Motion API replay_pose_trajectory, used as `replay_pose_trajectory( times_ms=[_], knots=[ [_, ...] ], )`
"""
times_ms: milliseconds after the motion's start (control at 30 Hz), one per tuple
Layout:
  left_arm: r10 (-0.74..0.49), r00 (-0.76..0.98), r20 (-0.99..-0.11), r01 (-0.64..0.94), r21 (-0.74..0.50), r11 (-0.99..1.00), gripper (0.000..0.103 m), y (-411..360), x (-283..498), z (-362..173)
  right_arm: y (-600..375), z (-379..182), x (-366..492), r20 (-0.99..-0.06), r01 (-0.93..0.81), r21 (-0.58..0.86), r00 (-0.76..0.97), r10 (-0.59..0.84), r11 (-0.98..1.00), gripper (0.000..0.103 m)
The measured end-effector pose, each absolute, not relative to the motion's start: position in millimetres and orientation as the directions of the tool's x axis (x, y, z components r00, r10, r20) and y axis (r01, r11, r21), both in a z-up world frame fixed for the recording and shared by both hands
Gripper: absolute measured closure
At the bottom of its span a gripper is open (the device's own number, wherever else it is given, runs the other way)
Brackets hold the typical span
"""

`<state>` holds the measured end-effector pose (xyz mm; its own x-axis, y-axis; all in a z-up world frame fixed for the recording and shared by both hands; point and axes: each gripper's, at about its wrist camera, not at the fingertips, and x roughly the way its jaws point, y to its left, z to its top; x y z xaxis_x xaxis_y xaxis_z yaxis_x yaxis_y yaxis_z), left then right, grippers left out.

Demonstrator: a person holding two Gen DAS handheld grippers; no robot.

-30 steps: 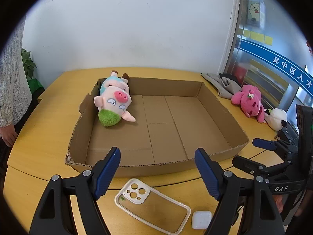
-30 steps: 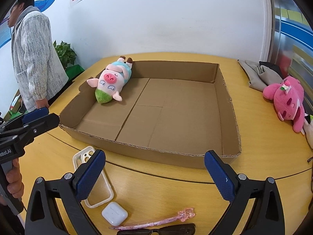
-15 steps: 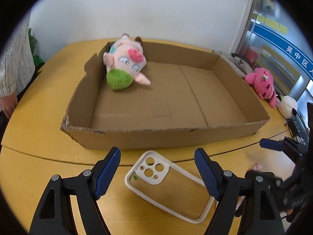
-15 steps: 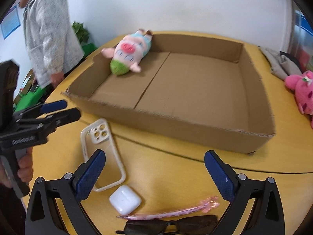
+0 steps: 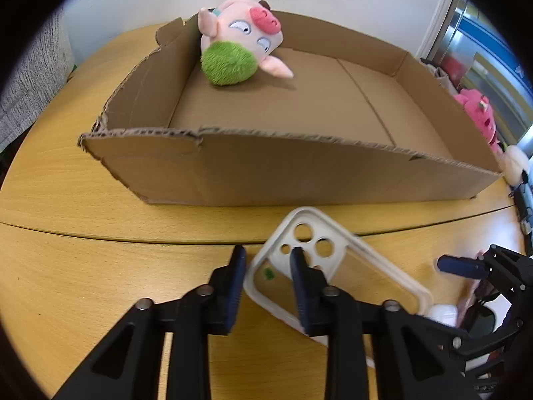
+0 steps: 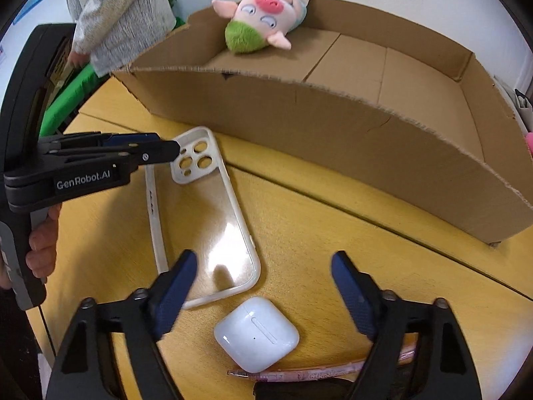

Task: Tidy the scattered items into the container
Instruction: 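Move both tools to the clear phone case and grasp its rim, then lift the phone case with both grippers and carry it over the box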

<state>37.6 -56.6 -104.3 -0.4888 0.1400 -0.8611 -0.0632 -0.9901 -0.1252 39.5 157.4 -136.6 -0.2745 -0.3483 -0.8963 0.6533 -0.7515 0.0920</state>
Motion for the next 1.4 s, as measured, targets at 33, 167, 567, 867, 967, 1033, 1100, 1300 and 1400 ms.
replay_pose_trajectory(
  times_ms=[33, 167, 567, 867, 967, 1033, 1100, 1300, 1400],
  knots=[
    [0.137, -0.485, -0.864, -0.061, -0.123, -0.991, 0.087, -58, 38, -106, 156, -139, 41, -0.899, 0.657, 0.083, -0.275, -0.341, -0.749, 0.035],
    [0.142, -0.482, -0.865, -0.063, -0.127, -0.99, 0.09, -61, 40, -106, 150, -140, 46, -0.9, 0.679, 0.044, -0.292, -0.324, -0.733, 0.061],
    [0.128, -0.513, -0.849, -0.097, -0.09, -0.991, 0.094, -55, 52, -87, 156, -134, 47, -0.883, 0.668, 0.059, -0.311, -0.35, -0.742, 0.094],
    [0.17, -0.662, -0.73, -0.141, -0.102, -0.985, 0.095, -50, 52, 3, 175, -55, 41, -0.785, 0.658, 0.024, -0.454, -0.421, -0.753, 0.094],
    [0.172, -0.704, -0.689, -0.152, -0.09, -0.984, 0.095, -45, 42, 33, 176, -17, 30, -0.741, 0.66, -0.019, -0.514, -0.433, -0.751, 0.094],
    [0.159, -0.735, -0.659, -0.162, -0.057, -0.985, 0.095, -38, 34, 56, 175, 4, 25, -0.714, 0.657, -0.055, -0.552, -0.43, -0.752, 0.094],
    [0.159, -0.761, -0.629, -0.17, -0.044, -0.984, 0.095, -34, 28, 78, 174, 27, 16, -0.688, 0.658, -0.086, -0.582, -0.433, -0.748, 0.094],
    [0.164, -0.812, -0.561, -0.179, -0.028, -0.983, 0.096, -29, 6, 135, 173, 93, -6, -0.629, 0.664, -0.149, -0.636, -0.448, -0.733, 0.093],
    [0.172, -0.825, -0.539, -0.185, -0.031, -0.982, 0.096, -29, -6, 158, 167, 124, -23, -0.619, 0.678, -0.194, -0.645, -0.448, -0.709, 0.093]
  ],
)
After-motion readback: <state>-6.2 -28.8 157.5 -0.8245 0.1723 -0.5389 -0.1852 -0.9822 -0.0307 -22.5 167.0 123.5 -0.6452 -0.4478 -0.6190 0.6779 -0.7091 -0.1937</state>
